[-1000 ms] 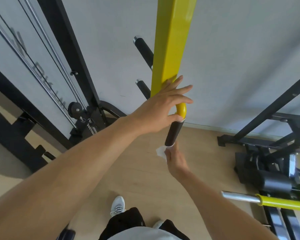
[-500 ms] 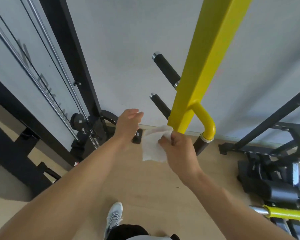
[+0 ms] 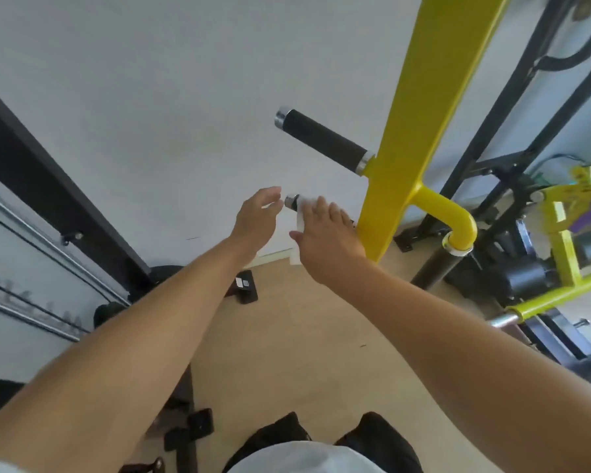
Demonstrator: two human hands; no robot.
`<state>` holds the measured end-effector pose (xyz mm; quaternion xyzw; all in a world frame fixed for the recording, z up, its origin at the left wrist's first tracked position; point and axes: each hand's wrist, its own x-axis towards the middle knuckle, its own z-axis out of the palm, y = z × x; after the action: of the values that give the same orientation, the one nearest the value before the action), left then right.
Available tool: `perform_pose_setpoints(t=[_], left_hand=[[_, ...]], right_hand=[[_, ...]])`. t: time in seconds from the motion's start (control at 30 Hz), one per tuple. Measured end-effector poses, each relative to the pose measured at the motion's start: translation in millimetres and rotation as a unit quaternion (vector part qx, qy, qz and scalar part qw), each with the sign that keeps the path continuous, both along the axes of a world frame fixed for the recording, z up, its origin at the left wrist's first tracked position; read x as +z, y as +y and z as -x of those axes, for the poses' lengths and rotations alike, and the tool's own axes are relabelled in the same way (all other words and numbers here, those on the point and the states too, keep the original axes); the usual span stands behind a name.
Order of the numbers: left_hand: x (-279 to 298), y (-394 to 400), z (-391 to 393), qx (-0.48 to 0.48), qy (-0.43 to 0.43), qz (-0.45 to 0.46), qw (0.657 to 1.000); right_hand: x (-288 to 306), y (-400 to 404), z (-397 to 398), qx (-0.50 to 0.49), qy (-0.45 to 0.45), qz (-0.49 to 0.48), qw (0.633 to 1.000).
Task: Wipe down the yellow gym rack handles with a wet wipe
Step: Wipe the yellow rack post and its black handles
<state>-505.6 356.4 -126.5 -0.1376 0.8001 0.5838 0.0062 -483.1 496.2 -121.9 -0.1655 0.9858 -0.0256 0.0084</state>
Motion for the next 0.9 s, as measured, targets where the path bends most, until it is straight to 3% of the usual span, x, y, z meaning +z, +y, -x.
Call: perform_pose_setpoints(t=[0.1, 0.23, 0.47, 0.53, 0.57, 0.63, 0.7, 0.73, 0.8, 0.9], left_hand=[[0.7, -1.5, 13.5, -0.06, 0.013, 0.011, 0.998], [-6.7, -0.5, 20.2, -0.076, 0.049, 0.013, 0.996], [-25.5, -8.3, 13.1, -0.048, 0.067, -0.033, 0.996], [-28.0, -10.2, 13.4, -0.057, 0.073, -0.025, 0.995], [-29.1, -10.2, 13.4, -0.062, 0.072, -0.025, 0.995], [-29.7, -8.4, 13.3, -0.063, 0.069, -0.026, 0.995], [-29.3, -4.8, 13.8, -0.051, 0.066, -0.029, 0.996], [-29.4, -3.3, 14.7, -0.043, 0.064, -0.035, 0.996], [-28.8, -1.8, 16.8, -0.032, 0.052, -0.046, 0.997], [-28.4, -4.2, 19.1, -0.032, 0.049, -0.05, 0.997]], right_hand=[[9.0, -2.1, 3.5, -0.047, 0.041, -0.033, 0.997], [11.1, -8.5, 12.9, -0.094, 0.023, -0.096, 0.991], [-6.8, -23.7, 19.4, -0.005, 0.088, -0.054, 0.995], [5.9, -20.9, 10.1, -0.025, 0.058, -0.158, 0.985], [13.7, -17.3, 2.4, -0.024, 0.037, -0.259, 0.965], [23.1, -7.9, -12.6, 0.01, -0.009, -0.468, 0.884], [26.5, 1.1, -23.4, 0.046, -0.01, -0.58, 0.813], [26.5, 3.5, -23.3, 0.054, 0.003, -0.598, 0.8], [23.3, 2.4, -14.9, 0.051, 0.025, -0.536, 0.842], [15.1, -14.4, 6.0, 0.011, 0.077, -0.297, 0.952]])
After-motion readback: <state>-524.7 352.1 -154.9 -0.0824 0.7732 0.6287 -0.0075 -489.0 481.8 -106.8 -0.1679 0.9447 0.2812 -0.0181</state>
